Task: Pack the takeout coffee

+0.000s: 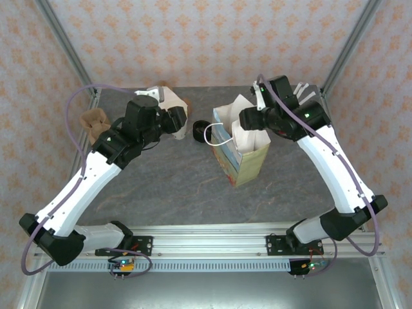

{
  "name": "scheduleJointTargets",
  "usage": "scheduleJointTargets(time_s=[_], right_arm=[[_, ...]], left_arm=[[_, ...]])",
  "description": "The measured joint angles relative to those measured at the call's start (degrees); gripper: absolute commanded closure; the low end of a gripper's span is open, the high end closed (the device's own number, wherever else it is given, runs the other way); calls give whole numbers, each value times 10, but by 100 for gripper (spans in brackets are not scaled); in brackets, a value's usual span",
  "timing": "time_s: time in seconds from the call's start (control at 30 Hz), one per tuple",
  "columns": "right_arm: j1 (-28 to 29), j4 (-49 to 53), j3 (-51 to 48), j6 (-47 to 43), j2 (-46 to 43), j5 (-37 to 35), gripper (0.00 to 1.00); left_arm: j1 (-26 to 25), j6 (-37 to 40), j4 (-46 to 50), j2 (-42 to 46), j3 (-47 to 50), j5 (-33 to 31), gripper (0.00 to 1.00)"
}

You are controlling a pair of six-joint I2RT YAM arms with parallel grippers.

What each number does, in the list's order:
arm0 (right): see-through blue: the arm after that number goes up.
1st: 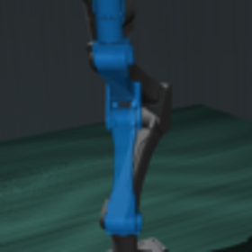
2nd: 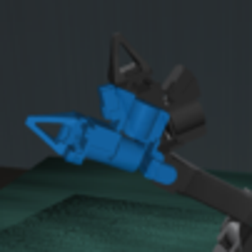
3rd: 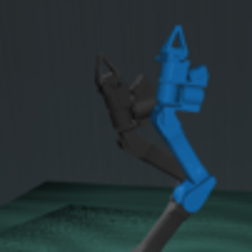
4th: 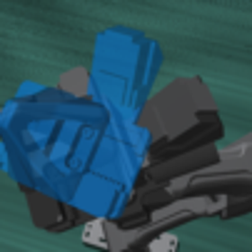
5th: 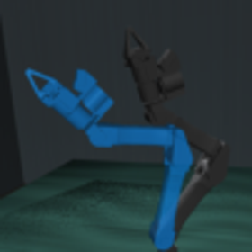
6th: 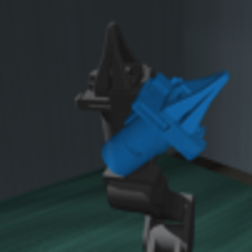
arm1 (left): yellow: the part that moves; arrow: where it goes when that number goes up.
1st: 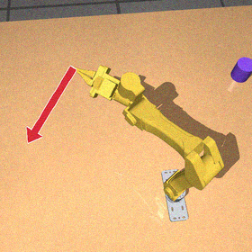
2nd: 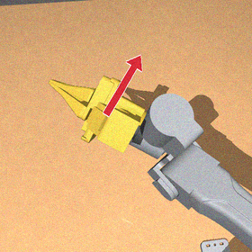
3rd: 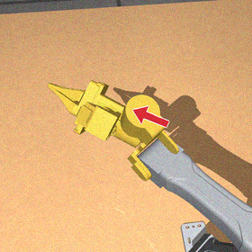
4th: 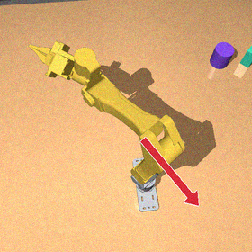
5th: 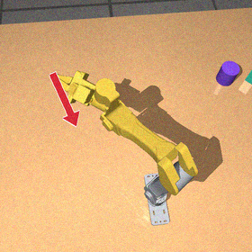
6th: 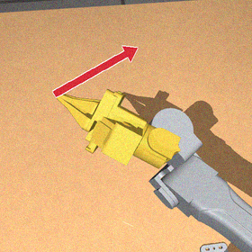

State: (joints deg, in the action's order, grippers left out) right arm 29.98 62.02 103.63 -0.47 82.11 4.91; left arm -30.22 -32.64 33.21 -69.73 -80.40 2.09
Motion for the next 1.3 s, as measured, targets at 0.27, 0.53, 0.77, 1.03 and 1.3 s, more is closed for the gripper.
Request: scheduleJointTargets(time_s=[0.27,0.53,0.77,1.03,1.3], right_arm=[[-22,-30,31,15,58,-42,47],[-24,-25,40,25,110,-58,72],[-21,-25,-7,38,80,-30,84],[-10,-26,-80,45,56,5,88],[-4,-24,-104,42,57,30,77]], left_arm=[[0,2,0,5,3,-1,45],[0,2,0,5,3,-1,45],[0,2,-1,6,6,-1,45],[0,2,-5,8,21,0,45],[0,1,-12,9,29,4,45]])
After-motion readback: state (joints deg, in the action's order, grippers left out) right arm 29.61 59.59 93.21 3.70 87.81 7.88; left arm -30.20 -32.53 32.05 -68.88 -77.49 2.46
